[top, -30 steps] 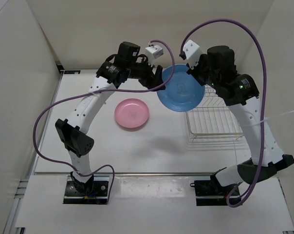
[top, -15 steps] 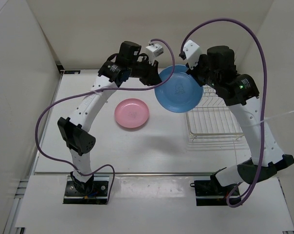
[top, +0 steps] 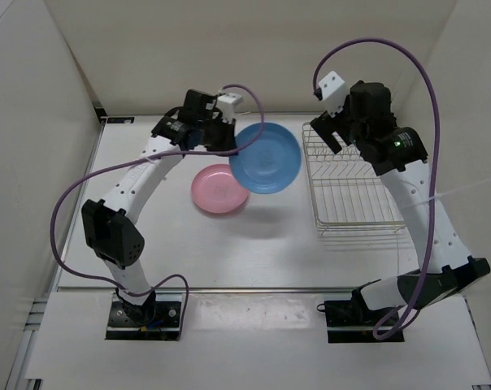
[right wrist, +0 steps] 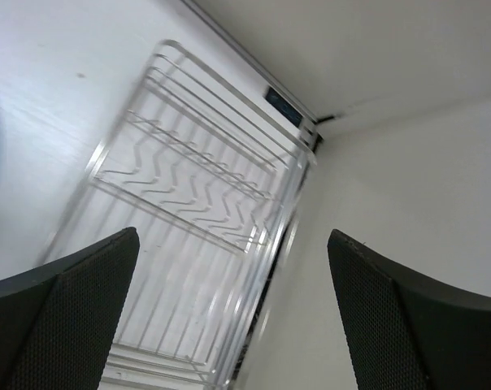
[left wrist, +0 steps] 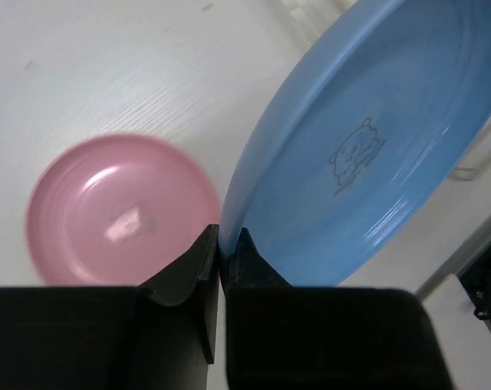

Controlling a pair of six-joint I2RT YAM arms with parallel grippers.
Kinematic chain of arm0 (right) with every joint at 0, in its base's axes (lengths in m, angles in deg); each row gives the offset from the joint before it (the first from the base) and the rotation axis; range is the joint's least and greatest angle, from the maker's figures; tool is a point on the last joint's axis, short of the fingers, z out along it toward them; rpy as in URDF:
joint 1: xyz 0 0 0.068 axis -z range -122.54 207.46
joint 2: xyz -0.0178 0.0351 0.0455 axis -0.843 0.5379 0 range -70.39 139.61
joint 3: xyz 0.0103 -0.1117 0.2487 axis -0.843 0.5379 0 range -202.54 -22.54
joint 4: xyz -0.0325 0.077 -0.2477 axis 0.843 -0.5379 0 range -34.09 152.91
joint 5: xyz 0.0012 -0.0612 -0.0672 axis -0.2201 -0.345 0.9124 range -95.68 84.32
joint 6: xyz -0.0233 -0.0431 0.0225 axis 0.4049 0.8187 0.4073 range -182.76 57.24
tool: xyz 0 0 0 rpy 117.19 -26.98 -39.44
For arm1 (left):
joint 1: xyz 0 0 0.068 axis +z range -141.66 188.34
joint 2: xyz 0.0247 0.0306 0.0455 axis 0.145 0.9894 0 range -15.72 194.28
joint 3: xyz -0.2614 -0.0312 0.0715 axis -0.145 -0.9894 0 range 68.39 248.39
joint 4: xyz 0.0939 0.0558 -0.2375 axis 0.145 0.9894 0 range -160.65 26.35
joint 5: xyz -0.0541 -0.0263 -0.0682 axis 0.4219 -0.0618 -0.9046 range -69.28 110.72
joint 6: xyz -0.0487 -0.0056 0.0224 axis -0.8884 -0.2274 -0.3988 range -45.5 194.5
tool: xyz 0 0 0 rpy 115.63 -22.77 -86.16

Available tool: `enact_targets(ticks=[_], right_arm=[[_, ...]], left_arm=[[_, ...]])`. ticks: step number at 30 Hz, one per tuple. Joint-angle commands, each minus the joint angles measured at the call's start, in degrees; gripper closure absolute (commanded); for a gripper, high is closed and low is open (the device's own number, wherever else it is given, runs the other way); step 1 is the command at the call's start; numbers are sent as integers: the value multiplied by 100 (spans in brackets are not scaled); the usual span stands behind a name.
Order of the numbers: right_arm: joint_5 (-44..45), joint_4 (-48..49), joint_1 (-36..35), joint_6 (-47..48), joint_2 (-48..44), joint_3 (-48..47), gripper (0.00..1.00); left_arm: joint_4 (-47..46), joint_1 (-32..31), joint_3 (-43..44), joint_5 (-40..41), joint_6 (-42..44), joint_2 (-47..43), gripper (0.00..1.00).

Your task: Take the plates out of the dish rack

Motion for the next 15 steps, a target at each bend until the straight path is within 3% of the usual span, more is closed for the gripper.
enact_targets(ticks=[1, 4, 5, 7, 12, 15], right_arm=[[393, 453, 443, -51, -264, -121, 0], [279, 401, 558, -52, -404, 37, 0], [279, 401, 559, -52, -474, 98, 0], [148, 331, 612, 18, -527, 221, 0], [77, 137, 682, 89, -528, 161, 0], [77, -3, 682, 142, -476, 161, 0]], left_arm=[[95, 1139, -556, 157, -49, -499, 89], [716, 1808, -558, -483, 301, -18, 89], [876, 1942, -506, -1121, 442, 124, 89], [1280, 2188, -417, -1616, 741, 527, 89], [1018, 2365, -707, -1900, 795, 784, 89], [1018, 2427, -374, -2155, 734, 1214, 89]])
